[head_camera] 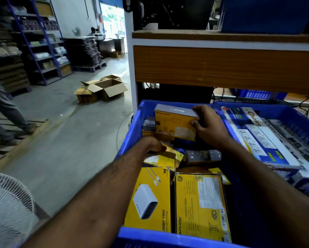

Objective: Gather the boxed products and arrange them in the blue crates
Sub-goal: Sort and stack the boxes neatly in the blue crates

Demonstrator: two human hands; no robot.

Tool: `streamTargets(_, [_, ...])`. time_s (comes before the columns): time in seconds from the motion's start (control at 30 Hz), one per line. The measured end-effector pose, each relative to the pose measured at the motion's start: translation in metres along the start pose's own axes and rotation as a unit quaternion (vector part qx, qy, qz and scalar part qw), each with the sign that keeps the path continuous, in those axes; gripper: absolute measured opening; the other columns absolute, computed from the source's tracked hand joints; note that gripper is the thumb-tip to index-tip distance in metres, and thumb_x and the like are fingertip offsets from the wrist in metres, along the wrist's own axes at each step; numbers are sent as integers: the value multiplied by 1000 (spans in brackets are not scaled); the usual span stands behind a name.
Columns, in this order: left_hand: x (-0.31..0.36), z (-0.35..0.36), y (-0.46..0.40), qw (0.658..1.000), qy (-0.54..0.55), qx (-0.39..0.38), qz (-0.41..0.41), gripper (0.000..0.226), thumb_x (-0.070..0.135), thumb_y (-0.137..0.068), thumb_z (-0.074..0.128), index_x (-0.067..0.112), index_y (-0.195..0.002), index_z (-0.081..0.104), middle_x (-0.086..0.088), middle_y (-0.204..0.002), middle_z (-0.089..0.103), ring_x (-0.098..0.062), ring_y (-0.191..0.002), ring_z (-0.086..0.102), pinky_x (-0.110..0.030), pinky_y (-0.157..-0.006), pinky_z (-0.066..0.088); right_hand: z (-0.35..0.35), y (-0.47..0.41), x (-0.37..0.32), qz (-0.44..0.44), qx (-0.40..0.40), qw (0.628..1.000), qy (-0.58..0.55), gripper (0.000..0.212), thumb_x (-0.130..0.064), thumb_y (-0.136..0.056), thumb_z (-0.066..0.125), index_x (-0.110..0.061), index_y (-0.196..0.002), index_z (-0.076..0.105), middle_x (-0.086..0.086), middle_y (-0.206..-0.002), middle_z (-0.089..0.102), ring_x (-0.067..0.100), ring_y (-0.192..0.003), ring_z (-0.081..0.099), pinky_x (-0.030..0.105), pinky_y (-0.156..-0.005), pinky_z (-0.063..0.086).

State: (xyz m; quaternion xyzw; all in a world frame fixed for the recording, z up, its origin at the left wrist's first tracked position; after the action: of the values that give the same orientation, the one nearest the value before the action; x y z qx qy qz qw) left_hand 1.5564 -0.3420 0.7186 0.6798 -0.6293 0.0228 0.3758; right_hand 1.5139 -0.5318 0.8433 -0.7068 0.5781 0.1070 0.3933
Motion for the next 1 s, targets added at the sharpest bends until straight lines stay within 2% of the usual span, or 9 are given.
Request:
streamTargets(0.07, [-2, -3, -4, 999, 29, 13, -5, 18, 31, -91, 65, 13, -95, 62, -1, -84, 58, -11, -74, 56, -25, -65, 46, 2, -2, -1, 2, 7, 1000, 0, 40, -12, -91, 62, -12, -129, 50, 8, -126, 53, 16, -111, 52, 24, -88, 43])
streamTargets(0.17, [-10, -7, -5, 996, 86, 10, -26, 15, 27, -90, 68, 15, -85, 60, -3, -86, 61, -13, -76, 59, -25, -66, 50, 0, -4, -1, 6, 27, 1000, -10, 39, -12, -91, 62, -12, -128, 50, 8, -126, 52, 13, -109, 49, 22, -88, 41])
streamTargets(0.33, [-17, -5, -5, 989, 137, -28, -55, 13, 21, -92, 64, 9, -98, 63, -7, -93, 62, -18, -81, 57, -31, -72, 47, -19, -2, 9, 17, 72, 997, -30, 39, -13, -89, 65, -11, -126, 52, 10, -124, 55, 22, -113, 55, 34, -95, 48])
streamTargets(0.47, [1, -18, 9, 979, 201, -36, -19, 18, 23, -92, 64, 14, -78, 57, -2, -63, 60, -12, -53, 55, -24, -48, 47, -29, -2, 18, 34, 92, 995, -27, 40, -16, -89, 66, -12, -126, 52, 11, -124, 55, 23, -112, 55, 42, -95, 49])
streamTargets(0.53, [14, -17, 16, 951, 297, -87, -15, 22, 33, -85, 71, 14, -81, 61, -5, -71, 67, -19, -63, 62, -32, -70, 57, -30, -2, 19, 42, 90, 994, -38, 41, -17, -89, 65, -12, -127, 51, 11, -125, 55, 22, -113, 55, 43, -96, 49])
streamTargets(0.6, [28, -10, 21, 931, 340, -129, 10, 29, 40, -76, 77, 14, -83, 65, -7, -82, 71, -23, -77, 65, -38, -85, 53, -30, -4, 17, 44, 87, 994, -48, 41, -17, -90, 64, -12, -128, 50, 10, -126, 56, 21, -114, 55, 43, -96, 50])
streamTargets(0.73, [31, 19, 14, 963, 258, -81, 19, 39, 45, -82, 66, 12, -104, 63, -11, -100, 66, -26, -93, 60, -34, -83, 50, -32, -8, 8, 30, 86, 995, -35, 40, -18, -89, 64, -16, -127, 51, 8, -125, 56, 22, -114, 55, 46, -97, 48])
streamTargets(0.83, [24, 33, 21, 976, 208, -67, -8, 34, 37, -91, 53, 9, -109, 61, -17, -109, 66, -32, -102, 62, -42, -90, 49, -33, -10, -2, 14, 80, 997, -11, 40, -15, -89, 64, -14, -127, 51, 9, -124, 54, 22, -113, 54, 42, -98, 47])
streamTargets(1.0, [33, 30, 45, 969, 228, -94, 34, 18, 30, -96, 47, 18, -84, 53, -8, -83, 55, -20, -76, 49, -31, -74, 40, -15, -15, -17, -8, 22, 1000, 11, 40, -14, -89, 66, -13, -127, 52, 9, -124, 55, 21, -113, 53, 31, -91, 46])
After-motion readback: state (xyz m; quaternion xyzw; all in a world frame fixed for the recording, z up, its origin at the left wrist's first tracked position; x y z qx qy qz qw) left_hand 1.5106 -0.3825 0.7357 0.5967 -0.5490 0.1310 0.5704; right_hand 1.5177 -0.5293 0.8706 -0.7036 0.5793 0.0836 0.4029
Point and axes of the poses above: each hand's wrist, its own y-axis away from the middle knuckle, its own z-axis out of the palm, x = y × z, the point moved 8 cm from there along -y, towards the middle knuckle
